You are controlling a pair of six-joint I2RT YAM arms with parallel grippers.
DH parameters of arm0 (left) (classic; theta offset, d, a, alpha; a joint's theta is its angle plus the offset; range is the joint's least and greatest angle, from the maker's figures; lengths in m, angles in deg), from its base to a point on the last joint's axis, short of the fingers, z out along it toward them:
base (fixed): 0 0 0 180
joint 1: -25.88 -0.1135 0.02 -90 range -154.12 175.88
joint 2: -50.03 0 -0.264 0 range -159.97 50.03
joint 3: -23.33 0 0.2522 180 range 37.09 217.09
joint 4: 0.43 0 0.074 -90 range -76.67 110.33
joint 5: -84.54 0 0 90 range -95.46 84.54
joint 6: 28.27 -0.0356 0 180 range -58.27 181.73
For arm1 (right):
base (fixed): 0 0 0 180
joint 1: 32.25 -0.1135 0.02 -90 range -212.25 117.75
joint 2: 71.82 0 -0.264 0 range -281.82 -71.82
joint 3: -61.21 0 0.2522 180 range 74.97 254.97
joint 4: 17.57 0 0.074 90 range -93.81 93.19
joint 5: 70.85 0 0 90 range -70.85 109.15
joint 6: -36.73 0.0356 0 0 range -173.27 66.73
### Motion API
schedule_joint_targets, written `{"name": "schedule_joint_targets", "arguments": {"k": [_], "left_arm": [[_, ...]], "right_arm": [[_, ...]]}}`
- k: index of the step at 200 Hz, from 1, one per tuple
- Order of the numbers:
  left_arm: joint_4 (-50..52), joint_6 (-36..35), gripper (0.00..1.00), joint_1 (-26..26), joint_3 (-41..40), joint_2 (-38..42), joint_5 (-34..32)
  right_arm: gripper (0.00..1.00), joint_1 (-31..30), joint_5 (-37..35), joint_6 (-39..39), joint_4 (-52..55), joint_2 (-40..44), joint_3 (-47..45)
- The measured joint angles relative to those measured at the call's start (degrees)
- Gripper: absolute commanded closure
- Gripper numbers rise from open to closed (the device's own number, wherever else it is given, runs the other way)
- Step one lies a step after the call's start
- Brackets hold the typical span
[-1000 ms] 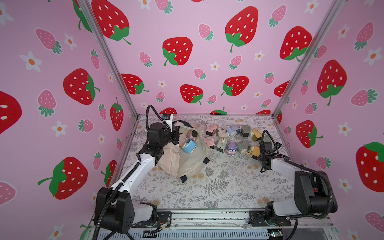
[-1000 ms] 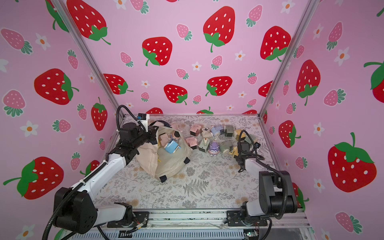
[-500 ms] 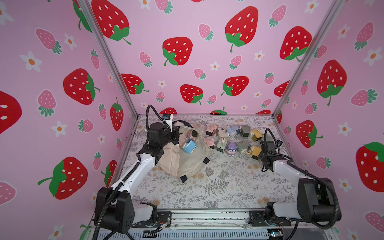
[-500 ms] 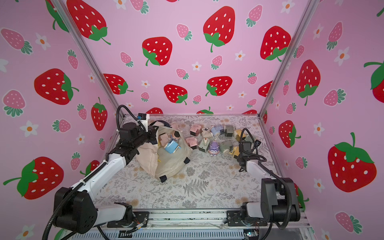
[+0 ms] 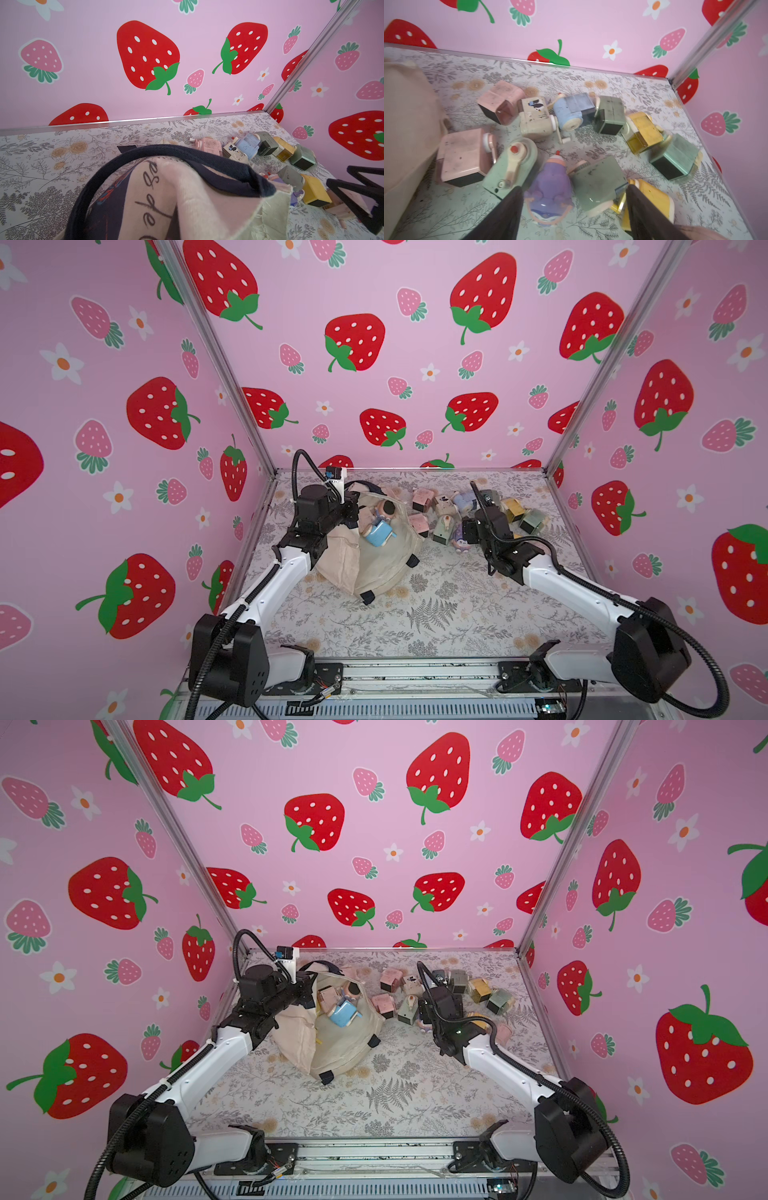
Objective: Take out the pencil sharpeners from the tote bags
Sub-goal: Place the pencil sharpener at the center of the board, then pick up the pencil sharpener from the canvas bag.
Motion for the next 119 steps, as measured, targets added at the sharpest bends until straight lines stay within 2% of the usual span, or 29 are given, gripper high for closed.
{"name": "schedule_joint_targets", "arguments": {"k": [1,2,3,4,7,10,36,98,119], "left_arm": [[0.00,0.00,1.00,0.00,0.00,0.00,0.00],[0.00,0.00,1.00,0.00,0.00,0.00,0.00],[0.00,0.00,1.00,0.00,0.00,0.00,0.00],[0.00,0.00,1.00,0.00,0.00,0.00,0.00],[0.00,0.00,1.00,0.00,0.00,0.00,0.00],[0.00,0.00,1.00,0.00,0.00,0.00,0.00],[0.00,0.00,1.00,0.02,0.00,0.00,0.00],[0.00,0.00,1.00,0.02,0.00,0.00,0.00],[0.00,0.00,1.00,0.02,0.00,0.00,0.00]], "right_arm": [[0.96,-0.15,-0.13,0.04,0.00,-0.02,0.09],[0.75,-0.22,-0.22,-0.02,-0.02,-0.02,0.13],[0.41,-0.28,-0.26,-0.11,-0.02,-0.04,0.17],[0.29,-0.39,-0.33,-0.39,0.00,-0.04,0.28],[0.06,-0.63,-0.44,-0.94,-0.02,-0.04,0.44],[0.00,-0.76,-0.59,-1.09,0.07,-0.07,0.66],[0.01,-1.05,-2.21,-2.80,1.49,-0.07,3.41],[0.01,-0.92,-6.88,-6.05,-0.11,0.02,3.10],[0.01,-0.90,-7.52,-8.92,-3.74,-0.79,2.43]]}}
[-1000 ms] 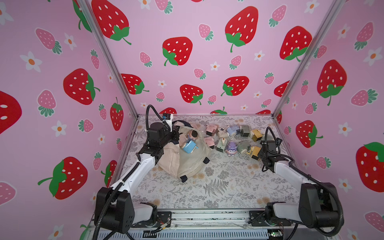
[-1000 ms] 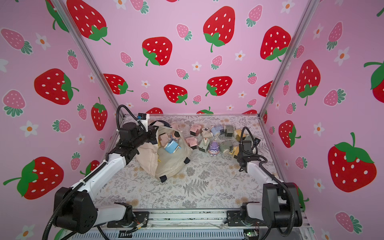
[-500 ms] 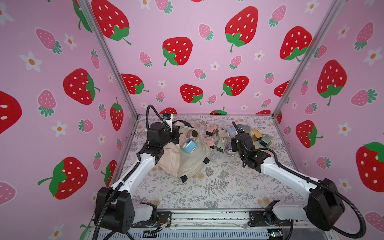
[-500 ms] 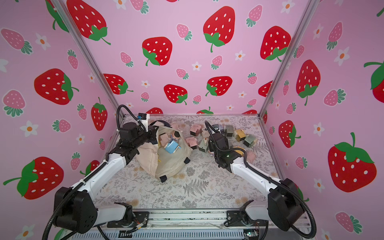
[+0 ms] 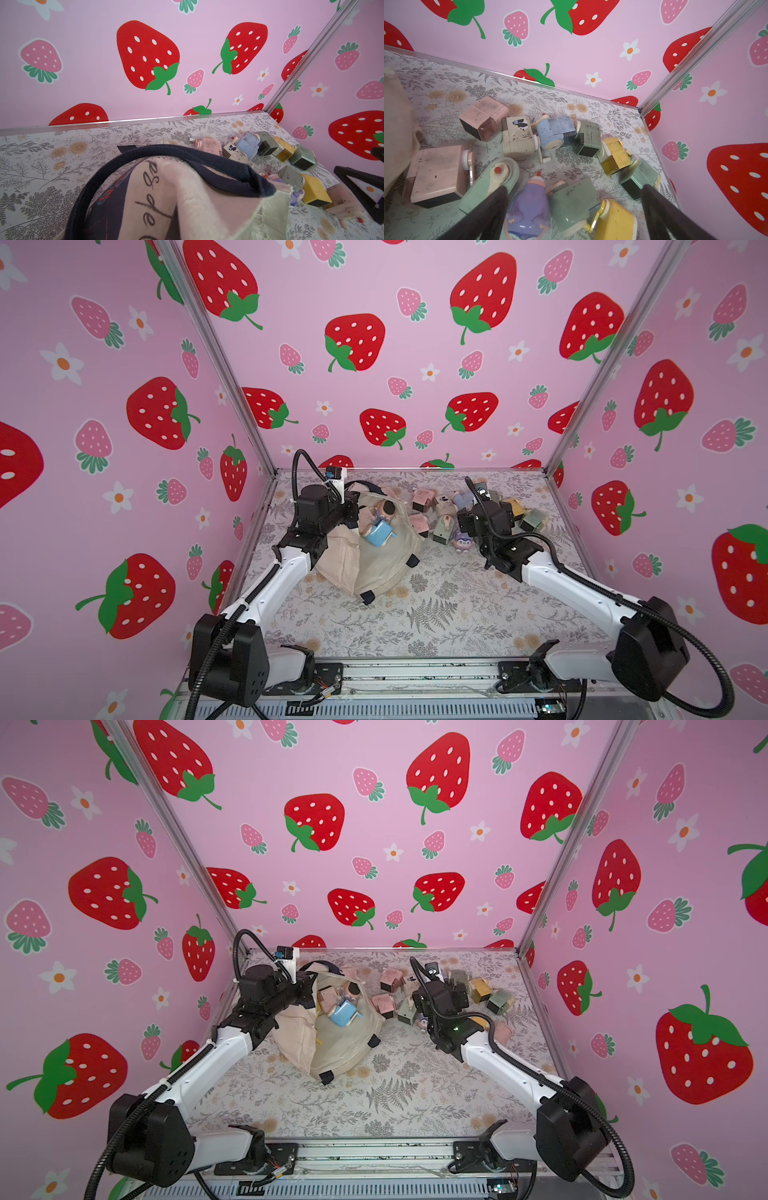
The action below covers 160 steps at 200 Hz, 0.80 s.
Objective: Take out the pencil sharpeners from the tote bags
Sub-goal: Pick up the pencil sharpener from the canvas bag.
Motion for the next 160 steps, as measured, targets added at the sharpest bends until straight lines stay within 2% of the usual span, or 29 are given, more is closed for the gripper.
{"name": "schedule_joint_targets", "arguments": {"k": [32,52,64,84,110,135,160], "left_arm": [[-0.02,0.00,1.00,0.00,0.00,0.00,0.00],[0.00,0.00,1.00,0.00,0.00,0.00,0.00],[0.00,0.00,1.00,0.00,0.00,0.00,0.00],[0.00,0.00,1.00,0.00,0.00,0.00,0.00],[0.00,-0.02,1.00,0.00,0.00,0.00,0.00],[0.00,-0.02,1.00,0.00,0.00,0.00,-0.02],[0.00,-0.02,1.00,0.00,0.00,0.00,-0.04]], "right_arm": [[0.01,0.00,-0.24,-4.02,-9.53,-2.34,-4.22],[0.01,0.00,0.31,-4.04,-10.62,-4.85,-3.80],[0.01,0.00,3.15,-4.00,-10.43,-5.97,-2.82],[0.01,0.00,11.87,-3.82,-11.63,-6.91,-2.10],[0.13,-0.07,25.14,-1.77,-14.14,-9.68,-1.36],[0.14,-0.50,38.16,0.26,-14.71,-14.34,1.09],[0.11,-1.97,46.40,1.60,-15.02,-16.22,1.88]]}}
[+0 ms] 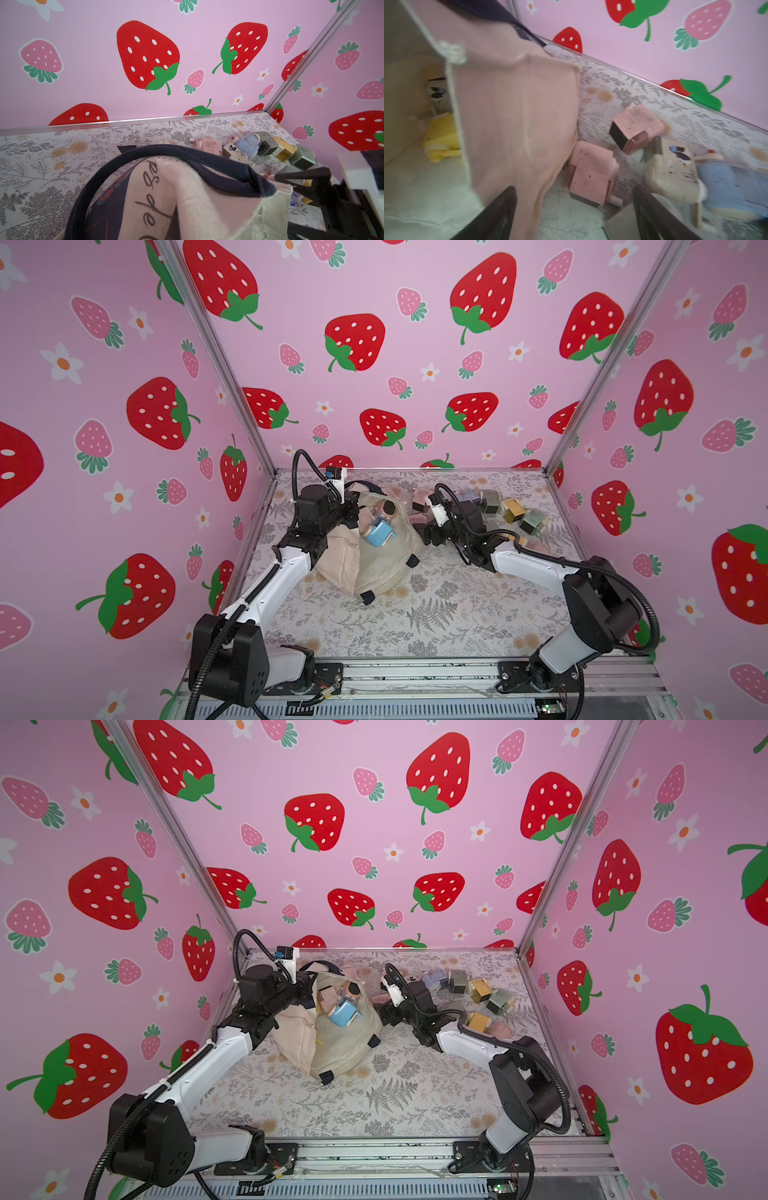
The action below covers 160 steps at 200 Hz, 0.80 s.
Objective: Take out the pencil sharpeners from the tote bags
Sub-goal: Pick up the pencil sharpener from the canvas bag.
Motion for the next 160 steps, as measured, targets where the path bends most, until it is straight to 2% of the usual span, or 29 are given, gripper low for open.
{"name": "schedule_joint_targets", "arguments": {"k": [48,76,95,132,160], "left_arm": [[0.00,0.00,1.00,0.07,0.00,0.00,0.00],[-0.02,0.00,1.00,0.07,0.00,0.00,-0.02],[0.00,0.00,1.00,0.09,0.00,0.00,0.00],[-0.02,0.00,1.00,0.09,0.00,0.00,0.00],[0.00,0.00,1.00,0.11,0.00,0.00,0.00]], "right_arm": [[0.10,-7.04,8.52,-0.20,-0.90,-0.11,0.96],[0.01,-10.62,11.98,-2.25,-1.18,-0.20,0.96],[0.08,-12.15,14.38,-4.94,-1.18,-0.20,0.96],[0.07,-13.20,20.50,-9.33,-1.57,-0.20,0.96],[0.06,-13.57,22.23,-10.86,-1.20,-0.24,1.20]]}}
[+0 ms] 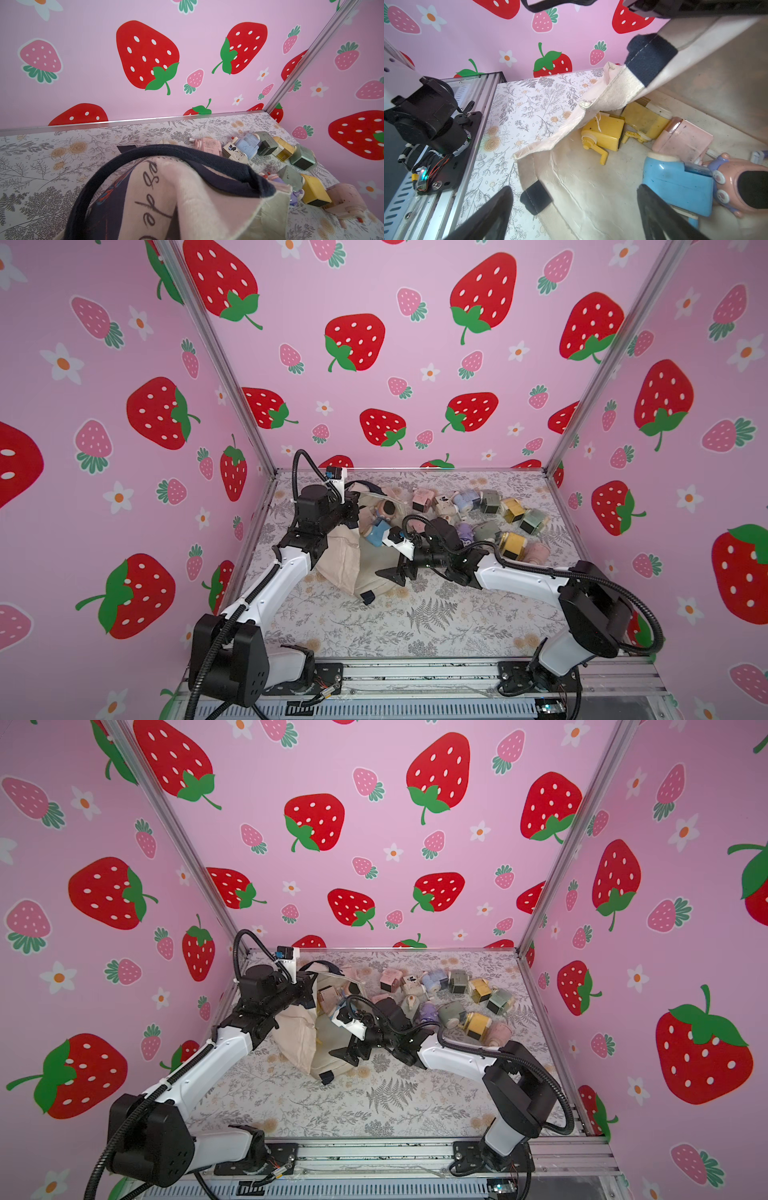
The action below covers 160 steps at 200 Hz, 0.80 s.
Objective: Take out the pencil sharpeners from the tote bags
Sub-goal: Pick up the pencil sharpener from the canvas bag.
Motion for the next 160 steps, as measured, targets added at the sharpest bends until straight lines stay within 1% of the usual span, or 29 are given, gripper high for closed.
{"name": "schedule_joint_targets", "arguments": {"k": [27,65,92,107,137,160], "left_arm": [[0.00,0.00,1.00,0.00,0.00,0.00,0.00],[0.00,0.00,1.00,0.00,0.00,0.00,0.00],[0.00,0.00,1.00,0.00,0.00,0.00,0.00],[-0.02,0.00,1.00,0.00,0.00,0.00,0.00],[0.00,0.00,1.00,0.00,0.00,0.00,0.00],[-0.02,0.00,1.00,0.00,0.00,0.00,-0.02]], "right_arm": [[0.06,-0.28,-0.55,-1.42,1.88,-2.40,3.21],[0.06,-0.72,-2.56,-2.38,4.87,-8.83,7.61],[0.04,-1.73,-5.38,-2.45,6.69,-13.11,9.97],[0.00,-2.12,-8.46,-2.23,7.78,-15.47,12.02],[0.01,-2.49,-17.51,-1.60,8.72,-19.21,15.52],[0.01,-2.51,-24.20,-1.49,9.07,-20.04,16.15]]}}
